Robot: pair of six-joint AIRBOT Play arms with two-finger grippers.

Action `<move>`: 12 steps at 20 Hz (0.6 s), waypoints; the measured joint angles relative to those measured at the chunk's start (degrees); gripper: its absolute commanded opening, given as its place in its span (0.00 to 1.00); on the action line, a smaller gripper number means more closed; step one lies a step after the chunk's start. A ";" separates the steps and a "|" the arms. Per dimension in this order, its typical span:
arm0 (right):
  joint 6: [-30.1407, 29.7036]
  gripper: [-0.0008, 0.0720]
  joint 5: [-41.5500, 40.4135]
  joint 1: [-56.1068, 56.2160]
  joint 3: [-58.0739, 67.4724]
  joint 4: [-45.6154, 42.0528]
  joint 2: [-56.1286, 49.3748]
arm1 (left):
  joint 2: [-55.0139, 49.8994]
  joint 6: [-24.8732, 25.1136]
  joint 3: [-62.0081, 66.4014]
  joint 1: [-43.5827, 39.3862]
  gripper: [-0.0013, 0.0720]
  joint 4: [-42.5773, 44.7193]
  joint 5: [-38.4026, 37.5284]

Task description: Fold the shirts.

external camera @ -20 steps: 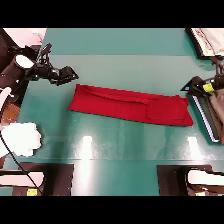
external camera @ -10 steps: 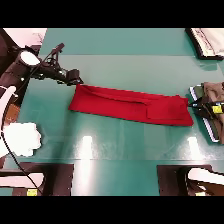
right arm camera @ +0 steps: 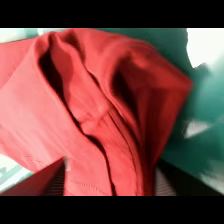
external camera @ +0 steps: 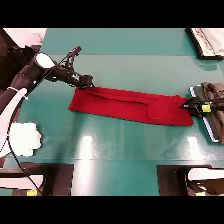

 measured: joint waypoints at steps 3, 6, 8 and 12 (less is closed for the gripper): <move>-0.07 0.31 -0.04 2.43 -0.13 -0.66 -0.87 | -0.09 -0.20 0.00 -1.55 0.05 0.00 0.85; -0.15 0.03 -0.17 3.80 -0.17 -0.50 -0.15 | -0.44 -0.96 0.04 -4.11 0.05 0.07 3.48; -0.13 0.03 0.46 4.24 0.44 -0.31 1.75 | -1.36 -1.29 0.13 -6.19 0.05 0.07 5.84; 3.13 0.03 4.48 5.97 5.70 0.02 7.41 | -6.01 -1.57 1.73 -10.45 0.05 -0.02 8.79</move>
